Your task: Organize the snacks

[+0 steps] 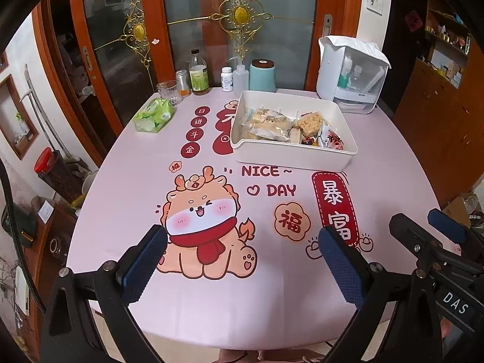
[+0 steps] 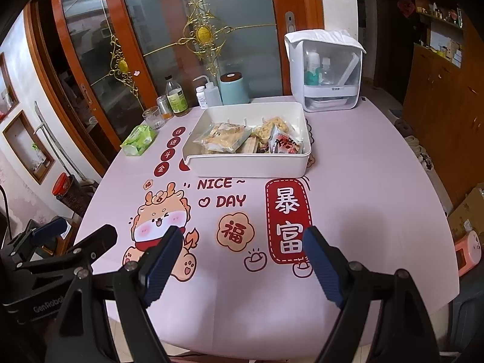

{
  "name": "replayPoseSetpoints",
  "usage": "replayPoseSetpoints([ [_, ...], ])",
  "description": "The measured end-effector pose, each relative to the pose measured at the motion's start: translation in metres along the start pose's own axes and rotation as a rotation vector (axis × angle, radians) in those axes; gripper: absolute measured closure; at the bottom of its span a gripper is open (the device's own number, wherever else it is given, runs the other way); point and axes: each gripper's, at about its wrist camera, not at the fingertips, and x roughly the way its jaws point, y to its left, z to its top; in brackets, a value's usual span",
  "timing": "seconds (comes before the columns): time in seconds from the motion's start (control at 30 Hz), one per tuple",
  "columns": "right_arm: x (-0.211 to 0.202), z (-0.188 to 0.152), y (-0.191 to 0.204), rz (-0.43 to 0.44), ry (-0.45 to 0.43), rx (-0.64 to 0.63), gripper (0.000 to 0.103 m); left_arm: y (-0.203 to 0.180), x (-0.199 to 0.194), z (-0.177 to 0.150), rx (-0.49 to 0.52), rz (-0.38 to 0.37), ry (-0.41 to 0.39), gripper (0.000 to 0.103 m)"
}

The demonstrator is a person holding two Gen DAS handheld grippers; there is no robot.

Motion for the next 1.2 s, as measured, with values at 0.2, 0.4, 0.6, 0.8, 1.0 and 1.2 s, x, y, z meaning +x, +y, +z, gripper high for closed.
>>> replayPoseSetpoints([
  [0.2,0.002,0.002,0.001,-0.005,-0.003,0.0,0.02,-0.001,0.004,0.002,0.005,-0.001,-0.004,0.003],
  [0.4,0.002,0.003,0.001,-0.005,-0.004,0.001,0.02,-0.001,0.003,0.002,0.005,0.001,-0.004,0.003],
  [0.6,0.004,0.007,0.0,-0.006,-0.002,0.004,0.02,-0.002,0.004,0.002,0.005,0.001,-0.002,0.003],
  [0.8,0.004,0.008,0.001,-0.004,0.001,0.004,0.02,-0.002,0.005,0.003,0.004,0.003,-0.001,0.003],
  [1.0,0.009,0.01,0.001,0.003,0.003,-0.003,0.02,0.001,0.009,0.008,-0.001,0.009,0.008,0.003],
  [1.2,0.013,0.011,0.002,0.01,0.001,-0.011,0.02,0.003,0.017,0.01,-0.006,0.008,0.028,0.003],
])
